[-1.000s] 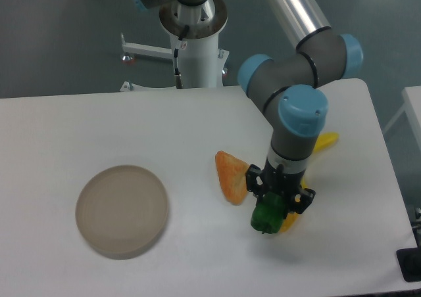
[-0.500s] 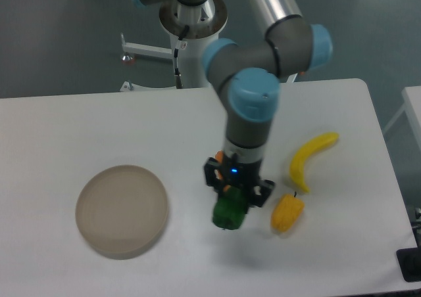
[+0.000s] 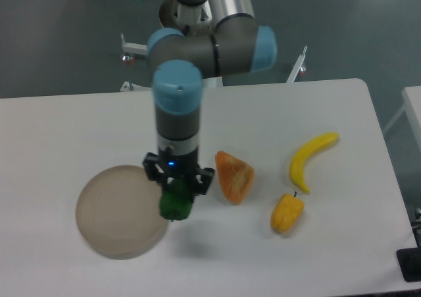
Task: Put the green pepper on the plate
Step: 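Carry the green pepper over to the beige plate and lower it, then set the green pepper on the plate and open the gripper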
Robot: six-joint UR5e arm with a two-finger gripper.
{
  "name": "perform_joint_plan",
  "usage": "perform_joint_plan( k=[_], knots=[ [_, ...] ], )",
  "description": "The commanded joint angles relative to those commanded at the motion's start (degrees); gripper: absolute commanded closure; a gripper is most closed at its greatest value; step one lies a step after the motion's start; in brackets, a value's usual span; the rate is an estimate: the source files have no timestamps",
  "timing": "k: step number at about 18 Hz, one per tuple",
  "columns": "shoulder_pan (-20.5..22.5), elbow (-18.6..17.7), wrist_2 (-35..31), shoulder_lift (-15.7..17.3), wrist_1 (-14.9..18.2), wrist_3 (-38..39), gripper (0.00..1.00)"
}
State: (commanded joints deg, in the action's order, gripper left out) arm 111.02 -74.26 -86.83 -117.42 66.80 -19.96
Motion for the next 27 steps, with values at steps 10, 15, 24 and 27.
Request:
perform_joint_plan(
  k=[10,15,24,27],
  knots=[
    [-4.5,-6.6,-0.2,-1.2,-8.3,2.4,0.64],
    [-5.6,-6.8,-2.7,-3.1,-10.0,2.3,0.64],
    [-6.3,-6.8,-3.9,-5.7,-10.6,1.3,0.64],
    [-6.3,-6.7,-3.9,-5.8,-10.6,1.1,0.64]
  ],
)
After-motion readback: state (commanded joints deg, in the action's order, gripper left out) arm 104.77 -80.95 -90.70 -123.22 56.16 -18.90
